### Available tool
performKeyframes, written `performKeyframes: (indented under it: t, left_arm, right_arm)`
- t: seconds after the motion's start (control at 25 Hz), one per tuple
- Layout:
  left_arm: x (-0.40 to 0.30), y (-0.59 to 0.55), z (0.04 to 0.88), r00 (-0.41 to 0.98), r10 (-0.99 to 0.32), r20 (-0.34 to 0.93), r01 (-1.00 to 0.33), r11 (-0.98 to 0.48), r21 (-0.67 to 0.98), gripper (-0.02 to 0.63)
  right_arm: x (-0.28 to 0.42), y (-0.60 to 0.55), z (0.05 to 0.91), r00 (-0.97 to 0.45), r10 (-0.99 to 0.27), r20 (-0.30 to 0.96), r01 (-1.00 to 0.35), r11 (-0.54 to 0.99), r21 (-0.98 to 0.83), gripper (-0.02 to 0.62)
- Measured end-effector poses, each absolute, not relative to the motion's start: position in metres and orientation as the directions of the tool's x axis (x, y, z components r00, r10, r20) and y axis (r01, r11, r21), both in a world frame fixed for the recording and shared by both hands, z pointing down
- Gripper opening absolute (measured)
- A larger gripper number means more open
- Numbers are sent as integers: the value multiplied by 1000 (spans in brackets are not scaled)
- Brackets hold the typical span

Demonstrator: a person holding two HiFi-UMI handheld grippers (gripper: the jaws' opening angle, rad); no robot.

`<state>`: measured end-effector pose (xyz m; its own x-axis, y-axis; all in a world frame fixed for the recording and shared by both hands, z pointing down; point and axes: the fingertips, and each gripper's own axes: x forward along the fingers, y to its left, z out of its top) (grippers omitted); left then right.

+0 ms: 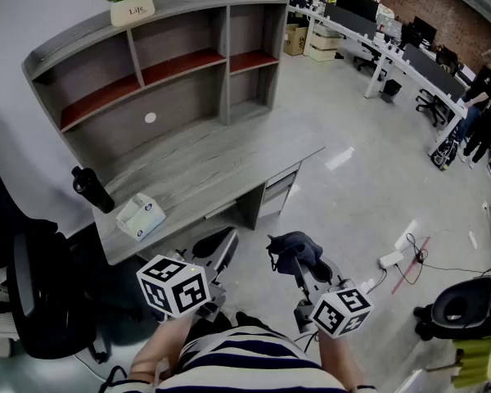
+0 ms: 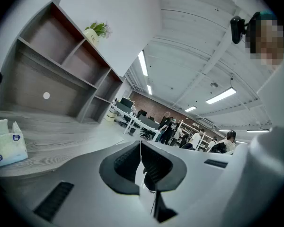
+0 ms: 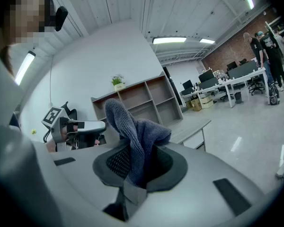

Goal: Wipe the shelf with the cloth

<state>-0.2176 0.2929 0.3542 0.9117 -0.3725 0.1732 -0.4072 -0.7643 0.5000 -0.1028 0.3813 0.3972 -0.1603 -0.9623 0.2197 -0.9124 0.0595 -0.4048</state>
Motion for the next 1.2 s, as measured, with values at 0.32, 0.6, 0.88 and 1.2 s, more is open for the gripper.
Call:
performKeyframes:
  t: [0.32, 0.6, 0.88, 1.2]
  left_arm:
    - [-188, 292, 356, 909, -378, 178, -415, -766, 491, 17]
    - [-160, 300, 364, 909, -370, 191, -415, -762, 497, 17]
    - [-148, 309, 371, 903, -368, 223, -430, -760, 487, 17]
    - [-150, 290, 378, 886, -402, 233, -464, -742, 485, 17]
  right_arm:
    - [-73, 374, 399, -157, -965, 212, -910, 58, -410, 75]
    - [-51, 380, 404, -181, -961, 209, -902, 77, -426, 75]
    - [-33, 384, 413, -187, -956, 224, -894, 72, -442, 76]
    - [-36, 365, 422, -224, -946, 235, -883, 95, -460, 75]
